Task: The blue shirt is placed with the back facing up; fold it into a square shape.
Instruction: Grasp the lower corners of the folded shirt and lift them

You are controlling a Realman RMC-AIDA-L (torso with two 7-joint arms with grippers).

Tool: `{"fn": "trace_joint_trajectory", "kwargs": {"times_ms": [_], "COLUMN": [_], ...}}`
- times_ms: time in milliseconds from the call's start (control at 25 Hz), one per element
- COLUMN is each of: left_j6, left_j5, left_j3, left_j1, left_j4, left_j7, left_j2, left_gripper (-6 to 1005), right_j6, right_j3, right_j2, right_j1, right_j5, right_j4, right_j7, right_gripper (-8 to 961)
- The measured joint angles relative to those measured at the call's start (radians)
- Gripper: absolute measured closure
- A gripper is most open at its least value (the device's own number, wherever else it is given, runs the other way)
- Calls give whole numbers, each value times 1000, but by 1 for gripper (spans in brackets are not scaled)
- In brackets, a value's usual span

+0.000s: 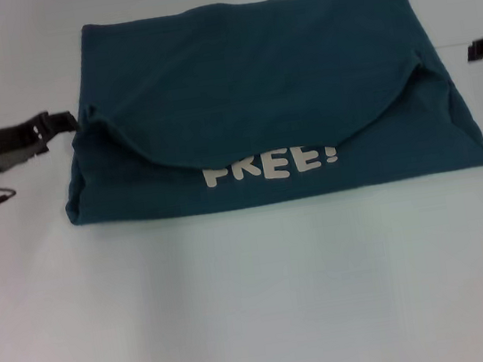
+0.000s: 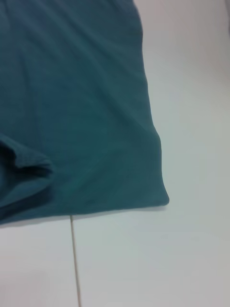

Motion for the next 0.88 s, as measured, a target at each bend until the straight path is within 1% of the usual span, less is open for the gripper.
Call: {"fn": "trace_joint_trajectory", "kwargs": {"times_ms": [80,160,240,280,320,480,600,640,720,800,880], "left_j6": [72,120,175,199,230,353,402,401,375,355,314], "left_j5": [-26,-60,-128,-163,-201,-280,-297,-299,-300,-298,-286], "left_j3": [0,-1,-3,-11,-28,-137,-196,-208,-219,-221,-216], "left_j1": [37,66,102,118,132,155,156,156,156,154,140], "left_j4": [45,63,68,67,62,30,-6,-19,-46,-61,-103], "left_j7": [8,22,45,60,83,220,338,377,424,433,438], "left_j2": [-8,-10,-10,-8,-6,1,10,12,14,15,23], "left_gripper": [484,402,320,279,262,191,139,139,139,140,140], "right_j6": [-89,-179,-281,-331,-381,-527,-570,-573,-571,-568,-566], "right_j3": [12,34,66,82,96,137,160,167,181,197,209], "right_j2": [-3,0,14,25,34,65,78,81,81,75,68], "right_j1": [-31,-66,-113,-140,-165,-259,-308,-317,-330,-333,-330], "right_j5": [55,135,254,313,375,570,634,644,651,652,651], "right_j4": [-24,-30,-31,-30,-27,-18,-4,4,26,58,79], "right_j7": [-29,-95,-199,-254,-307,-453,-526,-540,-559,-577,-588], "right_gripper": [454,375,278,230,182,137,115,116,118,120,121]}}
